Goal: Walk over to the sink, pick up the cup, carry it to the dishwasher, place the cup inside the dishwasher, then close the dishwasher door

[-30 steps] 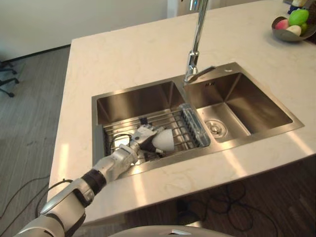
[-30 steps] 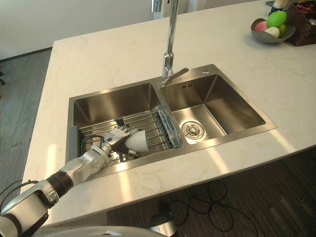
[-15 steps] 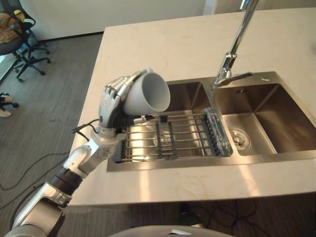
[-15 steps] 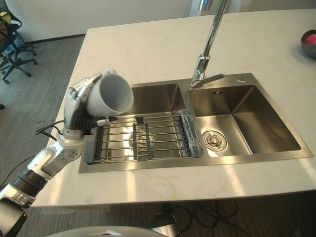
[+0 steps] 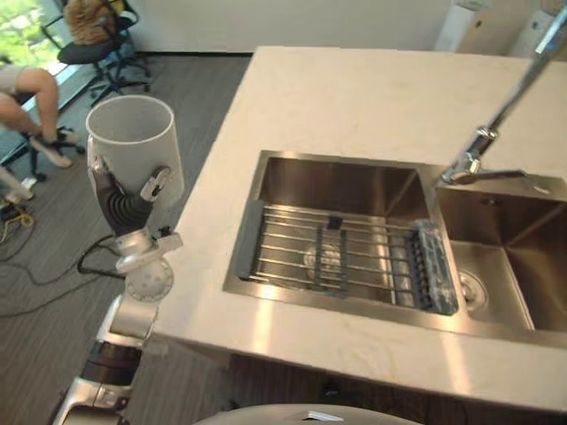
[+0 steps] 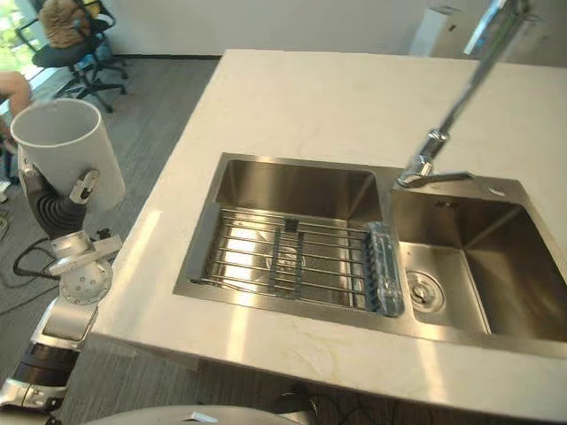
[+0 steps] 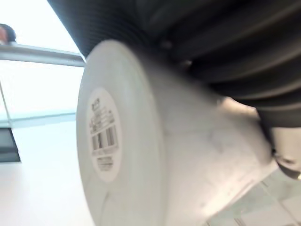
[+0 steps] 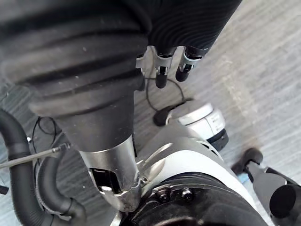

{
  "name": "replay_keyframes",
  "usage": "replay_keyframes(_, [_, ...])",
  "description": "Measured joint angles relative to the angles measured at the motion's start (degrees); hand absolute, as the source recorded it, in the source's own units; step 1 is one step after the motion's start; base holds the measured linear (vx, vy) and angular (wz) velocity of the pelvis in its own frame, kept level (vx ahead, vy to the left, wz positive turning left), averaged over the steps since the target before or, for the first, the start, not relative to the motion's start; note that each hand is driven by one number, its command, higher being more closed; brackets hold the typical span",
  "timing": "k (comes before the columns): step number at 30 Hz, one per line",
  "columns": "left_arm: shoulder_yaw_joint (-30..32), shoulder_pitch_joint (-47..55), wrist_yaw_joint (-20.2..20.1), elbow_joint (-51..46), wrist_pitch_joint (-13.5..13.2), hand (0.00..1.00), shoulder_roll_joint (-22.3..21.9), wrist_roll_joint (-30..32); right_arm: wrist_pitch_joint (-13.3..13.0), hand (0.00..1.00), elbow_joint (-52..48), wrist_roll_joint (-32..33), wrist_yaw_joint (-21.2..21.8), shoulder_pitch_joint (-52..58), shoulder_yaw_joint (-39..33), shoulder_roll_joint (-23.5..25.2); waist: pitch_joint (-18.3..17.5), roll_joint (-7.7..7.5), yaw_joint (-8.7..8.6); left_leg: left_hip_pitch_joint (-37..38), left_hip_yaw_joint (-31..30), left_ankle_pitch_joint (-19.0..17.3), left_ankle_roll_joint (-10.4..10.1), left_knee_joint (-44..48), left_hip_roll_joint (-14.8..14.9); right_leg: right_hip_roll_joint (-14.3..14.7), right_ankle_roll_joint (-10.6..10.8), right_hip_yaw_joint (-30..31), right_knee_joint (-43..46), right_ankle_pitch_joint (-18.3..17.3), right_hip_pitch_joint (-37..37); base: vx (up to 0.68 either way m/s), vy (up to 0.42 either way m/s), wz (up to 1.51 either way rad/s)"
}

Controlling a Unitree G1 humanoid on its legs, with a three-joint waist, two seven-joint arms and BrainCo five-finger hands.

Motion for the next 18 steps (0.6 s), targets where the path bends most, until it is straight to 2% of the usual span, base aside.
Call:
replay_keyframes(2, [6.4,1.9,0.1,-1.7,0.0,1.00,-4.1,-1.6,1.0,0.00,0.0,-1.5,-0.9,0.2,-0.4,0.0,0.3,-0.79,1.95,-0.5,-2.9,0.3,0.7,0.1,-1.0,-2.0,1.3,-1.7,4.6,-1.7,-0.3,-0.07,0.066,0.63])
replay_keyframes(5, [12.1,4.1,0.3,-3.8,-0.1,1.00,-5.0,-2.1,2.4,0.00,-0.1,-2.1,-1.5,0.5,-1.8,0.9,0.6,-2.18,3.39,-1.0,-6.5,-0.1,1.3,-0.3,-2.6,-5.2,2.3,-1.8,11.7,-4.2,-1.3,-0.08,0.093,0.74])
replay_keyframes(8, [16.8,6.5,0.9,-4.2,-0.1,1.00,-5.0,-1.9,3.9,0.00,-0.5,-2.2,-2.0,1.1,-2.3,1.5,1.0,-2.32,4.69,-1.5,-10.4,0.1,1.6,-0.3,-2.8,-6.3,1.4,1.3,18.6,-3.7,-2.9,-0.03,0.064,0.74])
replay_keyframes(11, [20.1,7.2,1.4,-4.2,-0.1,1.00,-4.9,-2.0,4.9,0.00,-2.1,-2.2,-2.1,1.9,-1.8,2.8,0.4,-3.69,5.10,-4.1,-16.0,0.5,1.4,-0.3,-2.7,-4.9,-0.8,7.2,22.7,-2.5,-4.3,-0.01,-0.017,1.09])
replay_keyframes(13, [20.1,8.0,1.4,-4.2,-0.1,1.00,-4.9,-2.1,4.9,0.00,-2.0,-2.1,-2.1,2.4,-1.5,3.3,0.2,-4.00,5.77,-5.3,-19.5,1.6,1.3,-0.3,-2.9,-3.8,-0.8,10.6,24.1,-2.5,-4.0,0.02,-0.073,1.19])
replay_keyframes(17, [18.8,9.2,0.8,-3.9,-0.5,1.00,-5.0,-2.4,4.2,0.00,-1.4,-1.3,-2.0,3.1,0.7,3.4,-0.7,-5.30,6.00,-7.2,-28.0,3.8,1.5,0.8,-5.9,-3.1,-0.4,19.1,31.7,-5.5,-4.6,0.04,-0.115,1.19])
replay_keyframes(18, [18.1,9.2,0.5,-3.9,-1.0,1.00,-5.0,-2.5,4.7,0.00,-1.6,-1.0,-1.6,4.6,2.8,4.4,-0.7,-5.35,5.97,-7.4,-30.9,5.4,1.4,0.8,-6.6,-2.6,0.0,20.9,34.4,-7.6,-5.3,0.08,-0.149,1.28])
